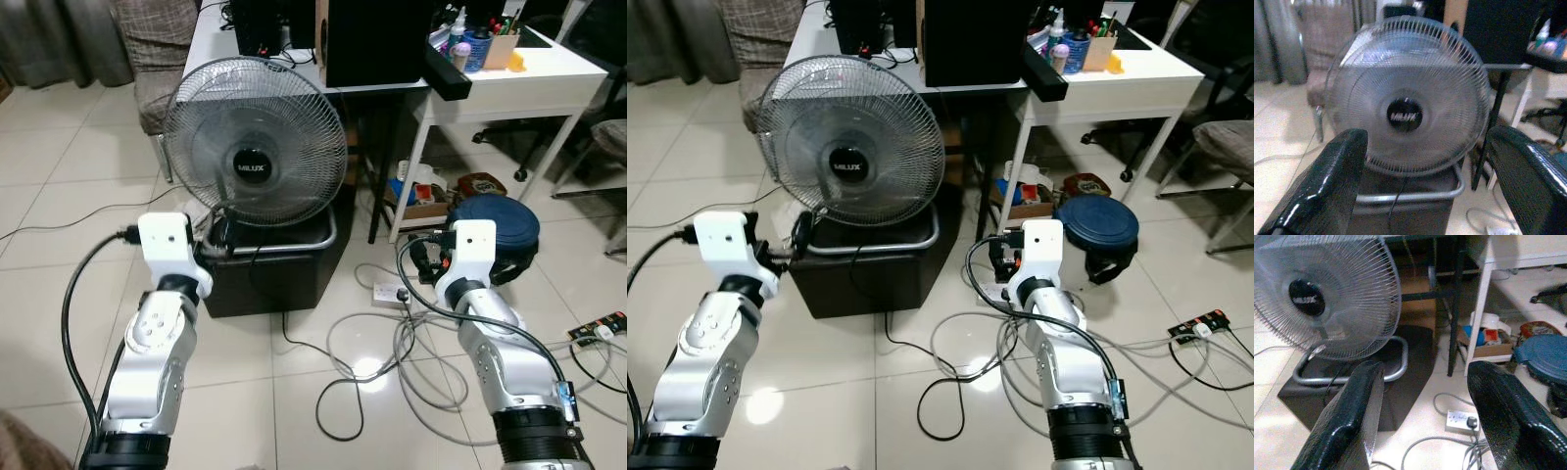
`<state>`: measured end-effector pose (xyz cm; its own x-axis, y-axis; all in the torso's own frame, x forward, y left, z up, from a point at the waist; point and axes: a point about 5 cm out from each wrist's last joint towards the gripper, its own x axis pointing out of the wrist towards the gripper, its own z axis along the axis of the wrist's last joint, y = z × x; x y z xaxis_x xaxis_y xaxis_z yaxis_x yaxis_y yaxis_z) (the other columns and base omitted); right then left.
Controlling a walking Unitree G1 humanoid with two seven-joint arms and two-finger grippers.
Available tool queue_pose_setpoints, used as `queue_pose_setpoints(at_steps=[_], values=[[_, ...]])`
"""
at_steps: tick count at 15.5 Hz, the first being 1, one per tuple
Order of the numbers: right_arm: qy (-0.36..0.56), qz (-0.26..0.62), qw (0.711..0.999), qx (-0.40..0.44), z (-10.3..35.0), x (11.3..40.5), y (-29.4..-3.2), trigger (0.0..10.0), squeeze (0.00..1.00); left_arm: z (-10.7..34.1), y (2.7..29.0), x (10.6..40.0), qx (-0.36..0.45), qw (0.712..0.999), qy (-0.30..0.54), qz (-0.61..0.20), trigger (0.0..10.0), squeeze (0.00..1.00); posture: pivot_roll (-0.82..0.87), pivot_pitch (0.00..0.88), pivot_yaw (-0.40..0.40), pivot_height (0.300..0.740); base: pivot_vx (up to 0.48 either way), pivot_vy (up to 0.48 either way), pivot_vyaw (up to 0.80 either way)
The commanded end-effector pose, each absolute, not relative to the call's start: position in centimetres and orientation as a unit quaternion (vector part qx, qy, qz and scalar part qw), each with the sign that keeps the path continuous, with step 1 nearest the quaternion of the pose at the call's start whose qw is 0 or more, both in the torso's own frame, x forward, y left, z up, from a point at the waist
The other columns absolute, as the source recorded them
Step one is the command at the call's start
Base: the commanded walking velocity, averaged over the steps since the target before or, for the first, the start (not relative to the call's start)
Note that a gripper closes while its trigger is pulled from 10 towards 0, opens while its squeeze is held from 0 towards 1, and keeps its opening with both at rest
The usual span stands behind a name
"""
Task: Move the pillow to the sofa from floor
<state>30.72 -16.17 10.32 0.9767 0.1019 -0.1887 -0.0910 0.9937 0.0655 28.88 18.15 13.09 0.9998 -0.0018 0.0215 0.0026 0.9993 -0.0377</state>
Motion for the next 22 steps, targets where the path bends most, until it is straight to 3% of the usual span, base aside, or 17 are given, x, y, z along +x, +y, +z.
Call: queue_pose_setpoints(at_steps=[1, 3, 7, 8, 10, 15, 22], values=[[0.088, 0.039, 0.995, 0.034, 11.1, 30.7, -16.4, 10.0, 0.0, 13.1, 18.9, 28.8, -0.007, 1.0, 0.006, 0.029, 10.0, 0.0, 0.01, 0.0, 0.02, 0.74, 0.0, 0.0, 0.0], [0.114, 0.017, 0.993, 0.032, 10.7, 30.7, -16.5, 10.0, 0.0, 12.8, 20.3, 28.8, 0.031, 0.996, 0.026, 0.075, 10.0, 0.0, 0.01, 0.0, 0.016, 0.74, 0.0, 0.0, 0.0], [0.129, -0.022, 0.991, 0.008, 11.1, 30.9, -17.7, 10.0, 0.0, 14.8, 21.9, 29.4, 0.126, 0.99, 0.033, 0.052, 10.0, 0.0, -0.01, 0.0, 0.03, 0.74, 0.0, 0.0, 0.0], [0.127, -0.021, 0.992, 0.005, 11.4, 31.1, -17.7, 10.0, 0.0, 15.3, 22.0, 29.7, 0.104, 0.993, 0.033, 0.043, 10.0, 0.0, -0.01, 0.0, 0.031, 0.74, 0.0, 0.0, 0.0], [0.1, -0.016, 0.995, 0.021, 12.2, 31.6, -17.0, 10.0, 0.0, 14.8, 19.6, 29.6, 0.009, 0.999, 0.05, 0.005, 10.0, 0.0, -0.01, 0.0, 0.043, 0.74, 0.0, 0.0, 0.0], [0.116, 0.007, 0.993, 0.019, 11.7, 30.9, -16.2, 10.0, 0.0, 13.4, 18.6, 28.8, 0.034, 0.995, 0.091, -0.011, 10.0, 0.0, -0.01, 0.0, 0.038, 0.74, 0.0, 0.0, 0.0], [0.125, 0.009, 0.992, 0.029, 11.6, 30.9, -16.2, 10.0, 0.0, 14.6, 18.4, 28.8, 0.018, 0.997, 0.074, -0.021, 10.0, 0.0, -0.01, 0.0, 0.033, 0.74, 0.0, 0.0, 0.0]])
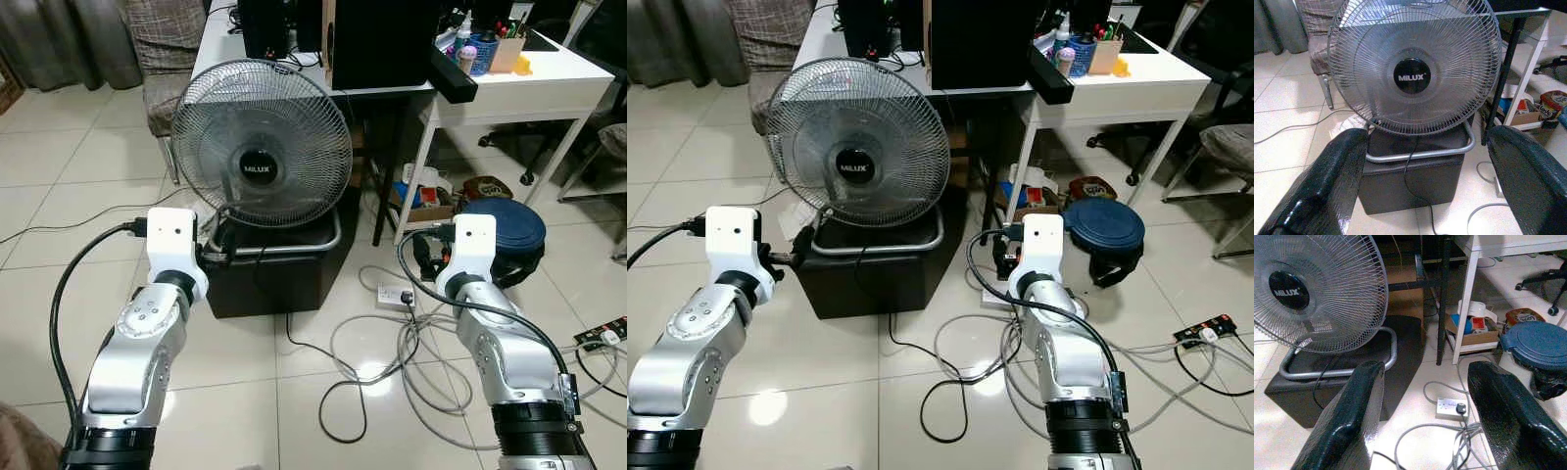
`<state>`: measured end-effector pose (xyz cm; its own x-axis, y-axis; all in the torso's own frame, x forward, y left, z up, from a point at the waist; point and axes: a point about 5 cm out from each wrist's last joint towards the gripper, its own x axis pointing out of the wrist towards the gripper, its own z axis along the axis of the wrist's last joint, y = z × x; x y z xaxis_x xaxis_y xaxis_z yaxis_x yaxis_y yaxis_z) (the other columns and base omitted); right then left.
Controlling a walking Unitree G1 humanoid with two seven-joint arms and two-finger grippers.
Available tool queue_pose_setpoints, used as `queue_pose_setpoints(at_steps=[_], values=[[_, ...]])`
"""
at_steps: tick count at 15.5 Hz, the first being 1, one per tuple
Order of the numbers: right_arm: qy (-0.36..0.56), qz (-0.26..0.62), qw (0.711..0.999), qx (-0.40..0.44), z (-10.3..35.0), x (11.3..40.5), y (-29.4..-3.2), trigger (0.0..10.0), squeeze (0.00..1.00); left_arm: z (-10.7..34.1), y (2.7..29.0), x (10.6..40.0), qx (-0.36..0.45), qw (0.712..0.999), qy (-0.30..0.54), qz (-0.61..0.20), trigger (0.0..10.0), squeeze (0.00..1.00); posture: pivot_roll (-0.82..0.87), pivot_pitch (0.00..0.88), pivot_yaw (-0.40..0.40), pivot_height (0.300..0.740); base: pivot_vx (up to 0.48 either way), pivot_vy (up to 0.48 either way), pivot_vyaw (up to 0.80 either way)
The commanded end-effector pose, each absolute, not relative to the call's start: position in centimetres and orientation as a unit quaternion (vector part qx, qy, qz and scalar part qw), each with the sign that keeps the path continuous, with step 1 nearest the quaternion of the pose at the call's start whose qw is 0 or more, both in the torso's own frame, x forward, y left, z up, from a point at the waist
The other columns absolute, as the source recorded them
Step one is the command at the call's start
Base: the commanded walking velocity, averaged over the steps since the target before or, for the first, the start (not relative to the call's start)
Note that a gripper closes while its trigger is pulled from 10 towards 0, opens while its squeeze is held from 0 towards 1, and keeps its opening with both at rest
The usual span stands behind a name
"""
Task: Move the pillow to the sofa from floor
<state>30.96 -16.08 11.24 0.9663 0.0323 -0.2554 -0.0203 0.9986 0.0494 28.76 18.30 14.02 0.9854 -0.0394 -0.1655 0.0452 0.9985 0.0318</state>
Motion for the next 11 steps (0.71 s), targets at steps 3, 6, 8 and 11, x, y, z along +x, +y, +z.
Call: queue_pose_setpoints(at_steps=[3, 6, 8, 11], values=[[0.129, 0.026, 0.991, 0.026, 11.5, 30.57, -16.01, 10.0, 0.0, 14.76, 18.47, 28.79, 0.027, 0.998, 0.064, -0.013, 10.0, 0.0, 0.0, 0.0, 0.029, 0.74, 0.0, 0.0, 0.0], [0.139, 0.038, 0.989, 0.015, 11.1, 30.33, -15.91, 10.0, 0.0, 14.49, 18.61, 28.69, 0.031, 0.998, 0.061, -0.007, 10.0, 0.0, 0.0, 0.0, 0.025, 0.74, 0.0, 0.0, 0.0], [0.139, 0.039, 0.989, 0.011, 11.09, 30.31, -16.03, 10.0, 0.0, 14.39, 18.6, 28.62, 0.03, 0.998, 0.061, -0.005, 10.0, 0.0, 0.0, 0.0, 0.014, 0.74, 0.0, 0.0, 0.0], [0.14, 0.045, 0.989, 0.009, 11.21, 30.4, -16.04, 10.0, 0.0, 14.31, 18.53, 28.44, 0.032, 0.998, 0.06, -0.002, 10.0, 0.0, 0.01, 0.0, 0.001, 0.74, -0.283, 0.0, 0.0]])
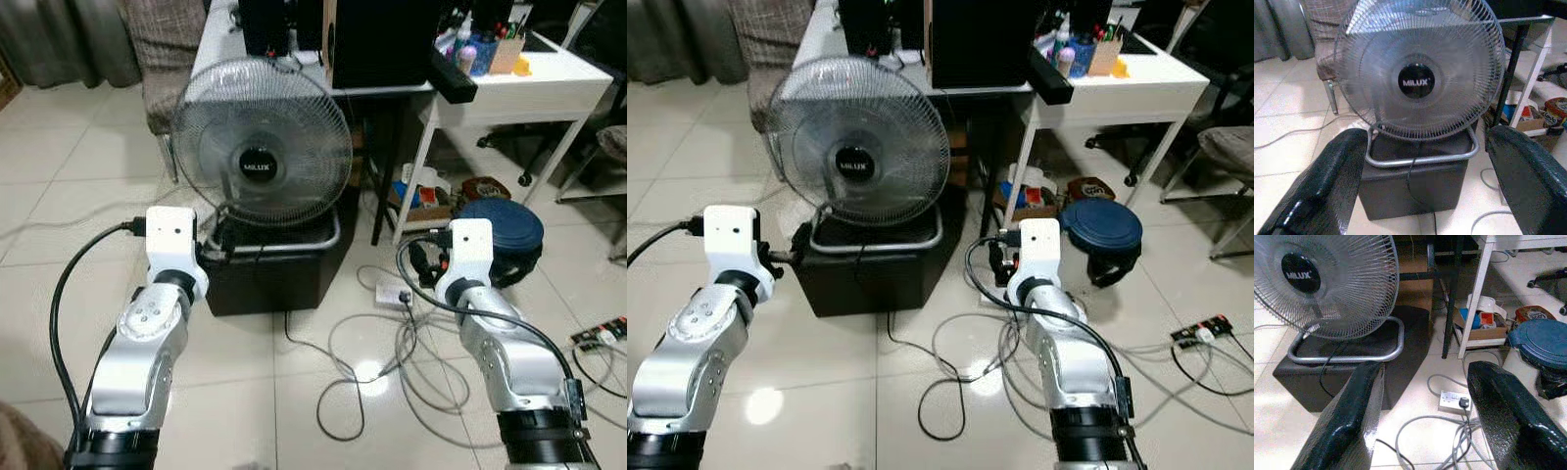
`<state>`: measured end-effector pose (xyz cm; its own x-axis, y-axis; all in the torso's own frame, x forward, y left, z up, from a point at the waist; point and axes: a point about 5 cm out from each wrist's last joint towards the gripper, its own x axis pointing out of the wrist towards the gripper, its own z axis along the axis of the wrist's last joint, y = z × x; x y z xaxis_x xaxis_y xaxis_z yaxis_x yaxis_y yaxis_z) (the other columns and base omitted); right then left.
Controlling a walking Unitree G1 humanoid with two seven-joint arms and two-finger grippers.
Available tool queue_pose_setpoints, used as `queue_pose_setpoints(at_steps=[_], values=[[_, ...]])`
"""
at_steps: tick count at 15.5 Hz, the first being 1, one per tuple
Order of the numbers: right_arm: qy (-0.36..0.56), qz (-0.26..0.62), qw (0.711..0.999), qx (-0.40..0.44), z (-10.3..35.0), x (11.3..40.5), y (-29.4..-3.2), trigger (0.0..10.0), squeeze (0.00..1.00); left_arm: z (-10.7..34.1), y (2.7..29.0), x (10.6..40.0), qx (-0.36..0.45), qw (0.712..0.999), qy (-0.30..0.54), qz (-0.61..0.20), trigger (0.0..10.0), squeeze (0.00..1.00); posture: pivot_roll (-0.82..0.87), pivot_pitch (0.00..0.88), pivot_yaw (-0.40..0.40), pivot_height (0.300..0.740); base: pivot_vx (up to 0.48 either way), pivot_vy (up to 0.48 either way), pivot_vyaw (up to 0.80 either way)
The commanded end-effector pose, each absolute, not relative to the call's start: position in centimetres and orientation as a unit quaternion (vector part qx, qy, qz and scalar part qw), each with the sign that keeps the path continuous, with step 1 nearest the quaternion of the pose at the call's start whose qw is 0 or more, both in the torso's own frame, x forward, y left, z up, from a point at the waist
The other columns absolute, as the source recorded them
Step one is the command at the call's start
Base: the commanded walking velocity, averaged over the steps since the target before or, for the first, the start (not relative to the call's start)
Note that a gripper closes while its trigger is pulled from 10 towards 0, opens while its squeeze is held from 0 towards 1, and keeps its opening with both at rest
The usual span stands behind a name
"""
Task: Move the pillow to the sofa from floor
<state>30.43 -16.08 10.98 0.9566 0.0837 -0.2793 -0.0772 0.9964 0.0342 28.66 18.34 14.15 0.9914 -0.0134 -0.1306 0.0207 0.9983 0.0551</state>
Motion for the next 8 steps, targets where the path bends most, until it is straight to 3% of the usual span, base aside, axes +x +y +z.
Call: queue_pose_setpoints(at_steps=[1, 8], values=[[0.139, 0.047, 0.989, 0.008, 11.3, 30.44, -15.97, 10.0, 0.0, 14.32, 18.53, 28.42, 0.033, 0.998, 0.059, -0.001, 10.0, 0.0, 0.01, 0.0, -0.004, 0.74, -0.307, 0.0, 0.0], [0.144, 0.06, 0.988, 0.005, 11.27, 30.97, -15.72, 10.0, 0.0, 14.44, 18.31, 28.25, 0.034, 0.998, 0.052, 0.005, 10.0, 0.0, 0.02, 0.0, -0.02, 0.74, -0.356, 0.0, 0.0]])
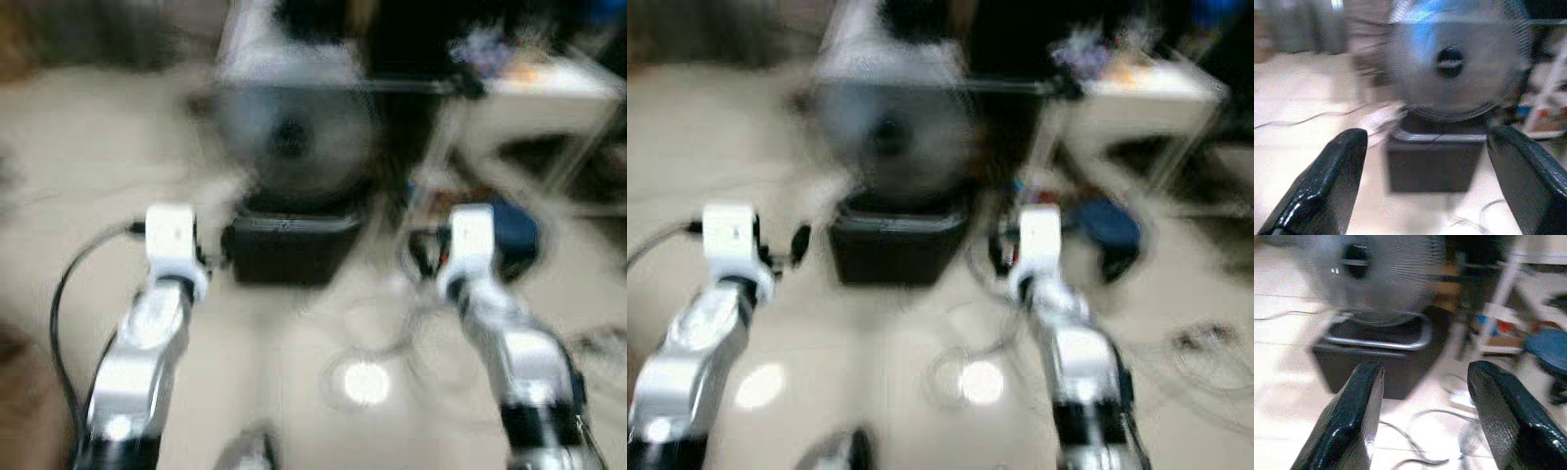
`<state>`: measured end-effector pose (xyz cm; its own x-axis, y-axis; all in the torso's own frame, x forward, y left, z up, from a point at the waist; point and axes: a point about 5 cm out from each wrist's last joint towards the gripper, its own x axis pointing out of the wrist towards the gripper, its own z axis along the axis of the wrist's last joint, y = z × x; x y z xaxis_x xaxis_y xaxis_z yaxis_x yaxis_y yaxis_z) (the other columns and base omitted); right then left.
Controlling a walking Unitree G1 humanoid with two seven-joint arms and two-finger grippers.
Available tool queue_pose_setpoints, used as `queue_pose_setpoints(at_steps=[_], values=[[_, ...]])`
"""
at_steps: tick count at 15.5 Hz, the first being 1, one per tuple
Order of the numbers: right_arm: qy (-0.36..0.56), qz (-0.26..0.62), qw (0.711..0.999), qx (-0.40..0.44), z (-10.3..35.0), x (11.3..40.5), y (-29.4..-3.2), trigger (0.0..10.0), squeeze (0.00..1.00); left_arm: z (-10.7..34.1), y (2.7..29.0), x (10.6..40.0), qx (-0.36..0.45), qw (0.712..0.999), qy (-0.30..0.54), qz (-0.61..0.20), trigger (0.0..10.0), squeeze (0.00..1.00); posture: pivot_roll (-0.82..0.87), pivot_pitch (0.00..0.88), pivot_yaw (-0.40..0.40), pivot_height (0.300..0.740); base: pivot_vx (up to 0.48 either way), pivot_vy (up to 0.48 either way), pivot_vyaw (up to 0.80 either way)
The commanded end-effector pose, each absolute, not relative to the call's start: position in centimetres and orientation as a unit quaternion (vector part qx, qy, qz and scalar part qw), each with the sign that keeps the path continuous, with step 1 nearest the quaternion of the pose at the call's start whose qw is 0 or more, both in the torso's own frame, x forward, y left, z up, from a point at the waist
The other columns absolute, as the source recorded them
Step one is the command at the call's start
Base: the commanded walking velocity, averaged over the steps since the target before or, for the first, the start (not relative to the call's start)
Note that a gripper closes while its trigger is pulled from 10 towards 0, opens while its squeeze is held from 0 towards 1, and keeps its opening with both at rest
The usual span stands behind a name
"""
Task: Move the pillow to the sofa from floor
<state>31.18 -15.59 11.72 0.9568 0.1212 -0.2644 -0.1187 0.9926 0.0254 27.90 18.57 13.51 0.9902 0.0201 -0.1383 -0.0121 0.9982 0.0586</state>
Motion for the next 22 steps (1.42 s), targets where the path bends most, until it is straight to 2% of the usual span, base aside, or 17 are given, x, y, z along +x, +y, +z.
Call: queue_pose_setpoints(at_steps=[1, 6, 22], values=[[0.144, 0.059, 0.988, 0.006, 11.25, 30.98, -15.69, 10.0, 0.0, 14.46, 18.35, 28.21, 0.034, 0.998, 0.052, 0.006, 10.0, 0.0, 0.03, 0.0, -0.017, 0.74, -0.368, 0.0, 0.0], [0.144, 0.056, 0.988, 0.017, 11.23, 30.97, -15.12, 10.0, 0.0, 14.69, 18.63, 28.44, 0.042, 0.998, 0.052, 0.004, 10.0, 0.0, 0.02, 0.0, 0.001, 0.74, -0.361, 0.0, 0.0], [0.147, 0.056, 0.987, 0.017, 11.09, 31.48, -15.08, 10.0, 0.0, 14.96, 19.12, 28.83, 0.055, 0.997, 0.047, 0.011, 10.0, 0.0, 0.04, 0.0, -0.012, 0.74, -0.355, 0.0, 0.0]])
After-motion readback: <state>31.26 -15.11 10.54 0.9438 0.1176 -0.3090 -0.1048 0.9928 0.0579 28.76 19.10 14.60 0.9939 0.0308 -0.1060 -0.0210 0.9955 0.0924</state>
